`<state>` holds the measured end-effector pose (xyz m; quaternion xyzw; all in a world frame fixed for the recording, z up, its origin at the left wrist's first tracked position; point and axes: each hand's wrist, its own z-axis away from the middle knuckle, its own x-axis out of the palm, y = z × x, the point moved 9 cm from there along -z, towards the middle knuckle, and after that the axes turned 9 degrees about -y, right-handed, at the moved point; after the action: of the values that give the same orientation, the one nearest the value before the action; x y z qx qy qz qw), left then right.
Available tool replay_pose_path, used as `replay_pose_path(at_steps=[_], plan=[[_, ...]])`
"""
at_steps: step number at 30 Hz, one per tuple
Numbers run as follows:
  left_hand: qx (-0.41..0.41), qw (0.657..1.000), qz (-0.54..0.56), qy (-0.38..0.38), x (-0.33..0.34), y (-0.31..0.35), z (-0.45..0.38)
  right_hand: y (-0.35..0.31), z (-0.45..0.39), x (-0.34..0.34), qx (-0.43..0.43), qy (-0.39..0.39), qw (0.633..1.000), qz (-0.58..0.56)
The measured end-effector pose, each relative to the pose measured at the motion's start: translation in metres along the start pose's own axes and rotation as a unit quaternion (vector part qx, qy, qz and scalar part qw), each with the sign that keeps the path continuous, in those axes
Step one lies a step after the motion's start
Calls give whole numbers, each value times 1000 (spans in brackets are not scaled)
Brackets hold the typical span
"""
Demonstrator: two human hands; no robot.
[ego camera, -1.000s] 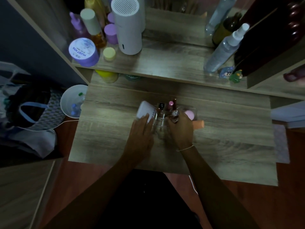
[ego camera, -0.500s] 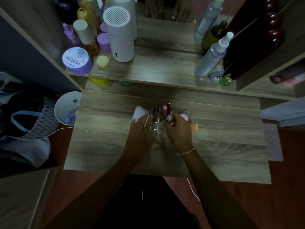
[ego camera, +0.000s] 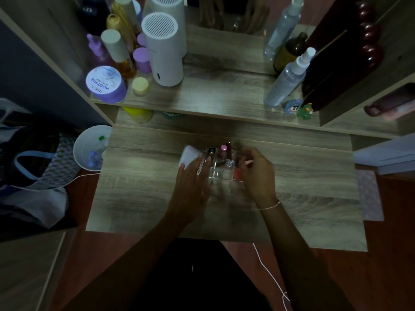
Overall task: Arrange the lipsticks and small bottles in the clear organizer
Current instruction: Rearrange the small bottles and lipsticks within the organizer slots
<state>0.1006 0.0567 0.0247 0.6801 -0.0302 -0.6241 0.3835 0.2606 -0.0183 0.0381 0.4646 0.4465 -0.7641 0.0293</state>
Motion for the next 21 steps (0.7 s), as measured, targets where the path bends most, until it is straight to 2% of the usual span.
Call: replay_pose_path(at_steps=[3, 8, 13, 21], plan=[[-1, 1000, -6, 0, 1, -2, 1, -10, -14, -8, -45, -4, 999, -4], [18, 1000, -9, 11, 0, 4, 3, -15, -39, 6, -98, -90, 990, 38], [22, 1000, -21, 7, -1, 8, 0, -17, -48, 23, -108, -145, 981, 73], [7, 998, -68, -11, 3, 7, -8, -7, -50, 22, -96, -125, 986, 57]])
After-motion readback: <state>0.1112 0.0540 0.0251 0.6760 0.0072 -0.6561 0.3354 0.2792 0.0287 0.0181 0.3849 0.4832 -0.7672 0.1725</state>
